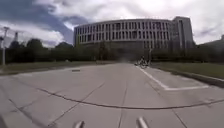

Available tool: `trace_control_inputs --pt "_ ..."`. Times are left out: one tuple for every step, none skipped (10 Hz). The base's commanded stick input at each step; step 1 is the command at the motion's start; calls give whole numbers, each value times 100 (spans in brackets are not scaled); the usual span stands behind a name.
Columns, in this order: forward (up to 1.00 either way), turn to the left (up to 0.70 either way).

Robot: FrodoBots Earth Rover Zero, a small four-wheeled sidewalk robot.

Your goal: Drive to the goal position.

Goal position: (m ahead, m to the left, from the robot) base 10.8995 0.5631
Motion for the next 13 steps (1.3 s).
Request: trace_control_inputs --pt "70 0" --pt "70 0" --pt "70 0" --pt "70 0" --pt "70 0" --pt "70 0" --pt "70 0" --pt "70 0" --pt "70 0" --pt "70 0" --pt "70 0" --pt "70 0" --pt "70 0"
